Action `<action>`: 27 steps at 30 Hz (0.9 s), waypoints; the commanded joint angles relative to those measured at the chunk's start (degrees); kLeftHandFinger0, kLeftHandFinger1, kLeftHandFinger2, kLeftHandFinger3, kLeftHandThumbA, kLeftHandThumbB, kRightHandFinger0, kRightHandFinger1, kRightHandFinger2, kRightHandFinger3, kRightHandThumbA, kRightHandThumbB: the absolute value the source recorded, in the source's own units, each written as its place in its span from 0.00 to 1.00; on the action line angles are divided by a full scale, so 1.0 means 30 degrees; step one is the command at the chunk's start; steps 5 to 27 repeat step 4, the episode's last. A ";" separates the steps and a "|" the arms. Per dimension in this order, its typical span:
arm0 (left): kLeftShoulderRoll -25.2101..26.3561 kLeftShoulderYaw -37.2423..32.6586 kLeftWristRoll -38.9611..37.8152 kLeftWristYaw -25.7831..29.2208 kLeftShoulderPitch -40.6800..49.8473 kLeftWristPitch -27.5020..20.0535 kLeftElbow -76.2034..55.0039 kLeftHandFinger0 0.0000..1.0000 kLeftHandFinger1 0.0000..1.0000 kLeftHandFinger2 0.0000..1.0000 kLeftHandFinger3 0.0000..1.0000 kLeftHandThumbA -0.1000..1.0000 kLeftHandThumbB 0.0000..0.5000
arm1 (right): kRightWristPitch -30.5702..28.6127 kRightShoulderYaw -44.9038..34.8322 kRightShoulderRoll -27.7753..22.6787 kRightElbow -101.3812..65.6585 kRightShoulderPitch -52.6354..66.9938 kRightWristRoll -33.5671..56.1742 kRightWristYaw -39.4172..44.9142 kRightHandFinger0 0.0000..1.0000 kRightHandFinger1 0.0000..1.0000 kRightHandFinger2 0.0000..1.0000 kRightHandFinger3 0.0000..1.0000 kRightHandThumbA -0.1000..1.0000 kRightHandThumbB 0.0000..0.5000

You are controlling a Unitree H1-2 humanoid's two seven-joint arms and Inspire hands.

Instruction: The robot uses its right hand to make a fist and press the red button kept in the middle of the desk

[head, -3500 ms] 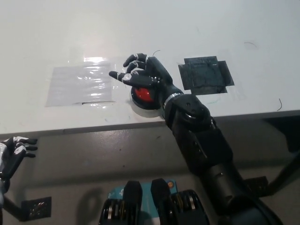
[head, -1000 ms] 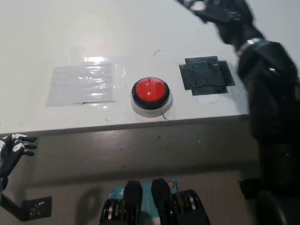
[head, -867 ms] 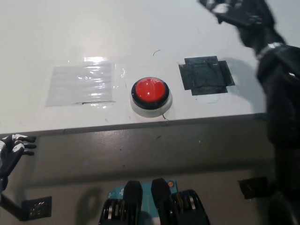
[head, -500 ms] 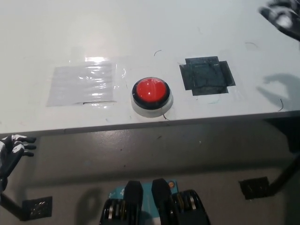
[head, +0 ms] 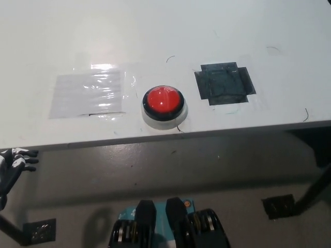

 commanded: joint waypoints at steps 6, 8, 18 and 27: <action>0.0445 0.0127 0.0022 0.0045 -0.0310 -0.0087 -0.0485 0.57 0.58 0.63 0.60 0.62 0.03 | -0.0606 -0.0658 0.0262 -0.0090 0.0177 0.0382 -0.0268 0.23 0.30 0.30 0.34 0.82 0.12; 0.0445 0.0127 0.0022 0.0045 -0.0310 -0.0087 -0.0485 0.57 0.58 0.63 0.60 0.62 0.03 | -0.0606 -0.0658 0.0262 -0.0090 0.0177 0.0382 -0.0268 0.23 0.30 0.30 0.34 0.82 0.12; 0.0445 0.0127 0.0022 0.0045 -0.0310 -0.0087 -0.0485 0.57 0.58 0.63 0.60 0.62 0.03 | -0.0606 -0.0658 0.0262 -0.0090 0.0177 0.0382 -0.0268 0.23 0.30 0.30 0.34 0.82 0.12; 0.0445 0.0127 0.0022 0.0045 -0.0310 -0.0087 -0.0485 0.57 0.58 0.63 0.60 0.62 0.03 | -0.0606 -0.0658 0.0262 -0.0090 0.0177 0.0382 -0.0268 0.23 0.30 0.30 0.34 0.82 0.12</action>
